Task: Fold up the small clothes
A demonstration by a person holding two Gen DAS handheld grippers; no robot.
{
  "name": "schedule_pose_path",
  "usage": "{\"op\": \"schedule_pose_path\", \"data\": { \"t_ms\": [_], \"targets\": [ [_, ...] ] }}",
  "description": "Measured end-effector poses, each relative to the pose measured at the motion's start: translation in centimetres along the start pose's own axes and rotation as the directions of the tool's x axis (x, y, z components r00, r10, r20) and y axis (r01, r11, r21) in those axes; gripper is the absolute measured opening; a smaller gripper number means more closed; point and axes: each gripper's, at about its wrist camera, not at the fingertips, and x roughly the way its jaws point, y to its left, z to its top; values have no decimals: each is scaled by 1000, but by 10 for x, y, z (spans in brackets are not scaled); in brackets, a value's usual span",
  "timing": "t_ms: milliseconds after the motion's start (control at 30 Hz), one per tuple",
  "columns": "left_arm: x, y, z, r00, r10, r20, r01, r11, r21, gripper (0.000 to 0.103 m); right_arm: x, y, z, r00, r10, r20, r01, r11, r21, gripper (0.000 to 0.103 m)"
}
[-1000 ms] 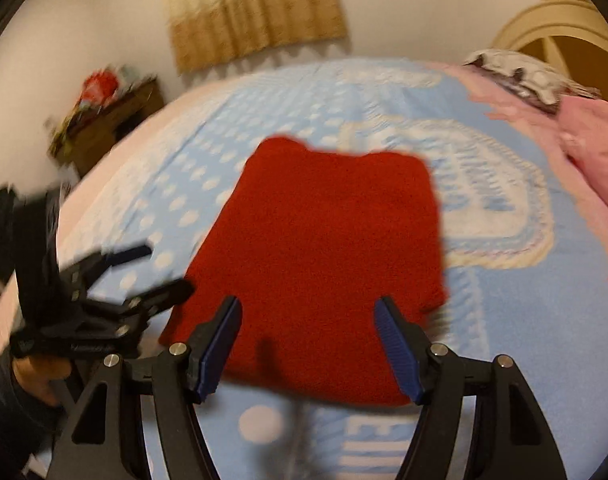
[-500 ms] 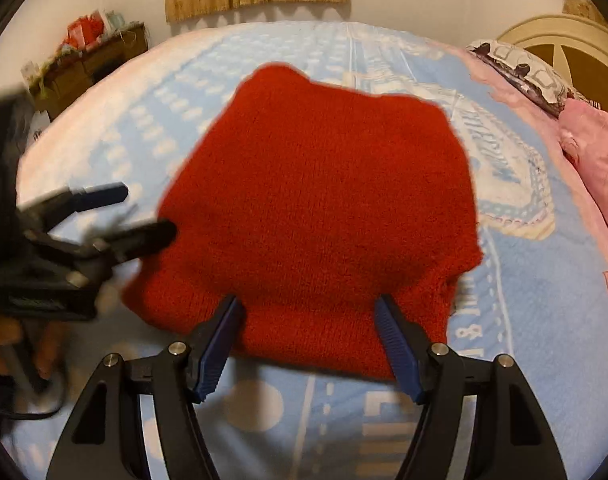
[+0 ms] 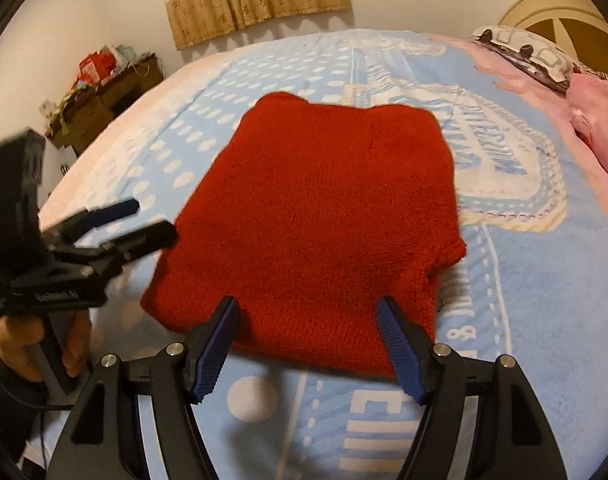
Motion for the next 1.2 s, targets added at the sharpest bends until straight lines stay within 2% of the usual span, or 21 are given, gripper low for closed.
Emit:
{"op": "schedule_pose_path", "data": {
  "t_ms": [67, 133, 233, 300, 367, 500, 633, 700, 767, 867, 1033, 1200],
  "targets": [
    [0, -2, 6, 1000, 7, -13, -6, 1000, 14, 103, -1, 3, 2, 1000, -4, -6, 4, 1000, -21, 72],
    [-2, -4, 10, 1000, 20, -16, -20, 999, 32, 103, -15, -3, 10, 999, 27, 34, -27, 1000, -4, 72],
    [-3, -3, 10, 1000, -12, -25, 13, 1000, 17, 103, -35, -38, 28, 990, 92, 106, -106, 986, 132, 72],
    [3, -4, 6, 999, -30, -44, 30, 1000, -3, 103, -34, -63, 40, 988, 93, 125, -117, 972, 202, 72],
    [11, -5, 0, 997, -43, -65, 41, 999, -24, 103, -23, -81, 49, 991, 86, 105, -109, 964, 242, 72],
    [17, -2, -3, 995, -63, -79, 58, 997, -57, 103, 10, -109, 59, 983, 180, 46, -185, 923, 337, 72],
    [20, -3, -3, 994, -77, -80, 71, 995, -73, 103, 32, -128, 66, 961, 263, 80, -273, 876, 398, 72],
    [19, -4, -2, 992, -109, -70, 103, 991, -82, 103, 44, -138, 70, 954, 284, 99, -298, 853, 428, 72],
    [19, -7, -1, 989, -136, -62, 131, 988, -81, 103, 53, -145, 74, 948, 300, 110, -317, 836, 448, 72],
    [26, -12, 0, 988, -133, -84, 128, 990, -55, 103, 71, -150, 78, 933, 347, 94, -349, 812, 468, 72],
    [43, -7, -1, 977, -176, -123, 163, 981, -104, 103, 90, -145, 89, 916, 396, 69, -386, 817, 429, 72],
    [43, -10, -2, 979, -166, -116, 157, 984, -84, 103, 103, -138, 99, 908, 411, 78, -405, 818, 409, 72]
  ]
}}
